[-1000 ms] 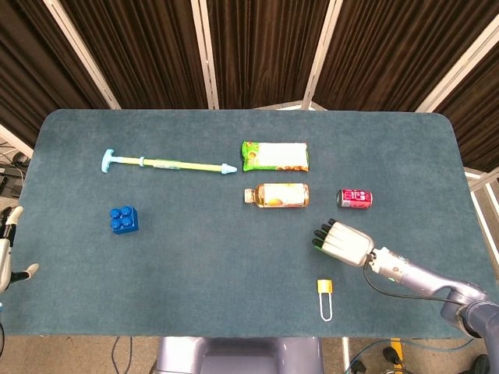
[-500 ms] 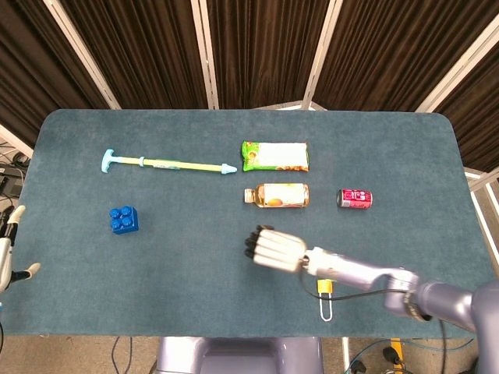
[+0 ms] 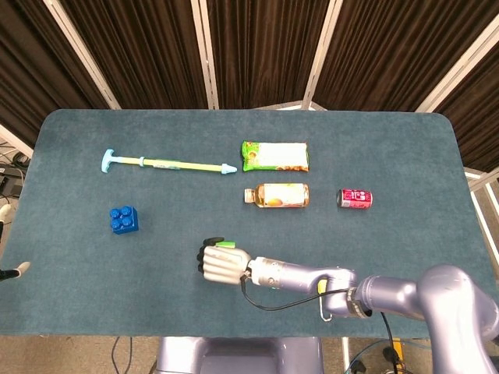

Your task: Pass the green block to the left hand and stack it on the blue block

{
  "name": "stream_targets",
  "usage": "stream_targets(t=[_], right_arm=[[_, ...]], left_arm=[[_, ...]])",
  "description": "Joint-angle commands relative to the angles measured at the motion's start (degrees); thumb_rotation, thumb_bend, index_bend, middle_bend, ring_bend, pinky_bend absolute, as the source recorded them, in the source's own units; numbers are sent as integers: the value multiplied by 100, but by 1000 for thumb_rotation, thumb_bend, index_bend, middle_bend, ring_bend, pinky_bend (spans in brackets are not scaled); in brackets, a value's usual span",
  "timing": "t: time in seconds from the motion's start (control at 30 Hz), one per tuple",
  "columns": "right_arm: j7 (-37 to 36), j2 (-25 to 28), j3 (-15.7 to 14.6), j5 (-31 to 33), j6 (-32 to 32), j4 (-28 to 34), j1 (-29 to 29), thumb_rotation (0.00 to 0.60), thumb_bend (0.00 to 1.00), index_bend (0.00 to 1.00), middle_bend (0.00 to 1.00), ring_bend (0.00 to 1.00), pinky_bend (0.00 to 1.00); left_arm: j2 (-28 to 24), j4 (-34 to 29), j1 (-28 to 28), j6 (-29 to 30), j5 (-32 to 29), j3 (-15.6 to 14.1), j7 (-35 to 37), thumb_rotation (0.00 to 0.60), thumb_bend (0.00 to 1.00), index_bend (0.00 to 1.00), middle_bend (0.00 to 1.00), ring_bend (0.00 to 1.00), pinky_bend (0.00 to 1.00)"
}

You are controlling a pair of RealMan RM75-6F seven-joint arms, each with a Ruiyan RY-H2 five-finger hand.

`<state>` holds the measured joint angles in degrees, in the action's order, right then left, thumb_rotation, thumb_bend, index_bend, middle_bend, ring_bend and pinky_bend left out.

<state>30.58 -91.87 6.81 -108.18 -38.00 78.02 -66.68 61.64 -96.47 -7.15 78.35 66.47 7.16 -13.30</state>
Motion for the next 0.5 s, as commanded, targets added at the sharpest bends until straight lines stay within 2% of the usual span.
stream_targets(t=[0.03, 0.17, 0.23, 0.27, 0.3, 0.33, 0.37, 0.43, 0.5], right_arm=[[-239, -210, -134, -167, -130, -301, -175, 600, 510, 473, 588, 431, 544], [-436, -426, -319, -304, -315, -690, -284, 600, 487, 473, 588, 428, 543], [-373, -531, -431, -427, -431, -868, -311, 600, 376, 436, 531, 373, 499], [-289, -565, -450, -439, -447, -947, -303, 600, 237, 344, 423, 295, 431], [-193, -581, -437, -395, -426, -986, -281, 600, 146, 258, 323, 228, 369], [-71, -579, -398, -319, -412, -973, -243, 600, 43, 122, 171, 128, 269], [7, -557, -380, -298, -434, -937, -227, 600, 1, 35, 61, 53, 180], [99, -474, -389, -336, -530, -854, -223, 600, 0, 0, 2, 2, 78], [185, -377, -429, -466, -679, -807, -241, 600, 0, 0, 0, 0, 24]], left_arm=[[-27, 35, -12, -38, -29, 17, 55, 600, 0, 0, 0, 0, 0], [-44, 55, -25, -71, -31, 14, 99, 600, 0, 0, 0, 0, 0], [-43, 81, -46, -89, -35, 18, 82, 600, 0, 0, 0, 0, 0], [-35, 99, -58, -100, -46, 20, 65, 600, 0, 0, 0, 0, 0], [-30, 106, -65, -110, -54, 21, 59, 600, 0, 0, 0, 0, 0], [-27, 109, -71, -116, -59, 21, 56, 600, 0, 0, 0, 0, 0], [-27, 110, -74, -119, -57, 19, 55, 600, 0, 0, 0, 0, 0], [-26, 114, -78, -123, -55, 15, 62, 600, 0, 0, 0, 0, 0], [-23, 124, -82, -127, -59, 14, 62, 600, 0, 0, 0, 0, 0]])
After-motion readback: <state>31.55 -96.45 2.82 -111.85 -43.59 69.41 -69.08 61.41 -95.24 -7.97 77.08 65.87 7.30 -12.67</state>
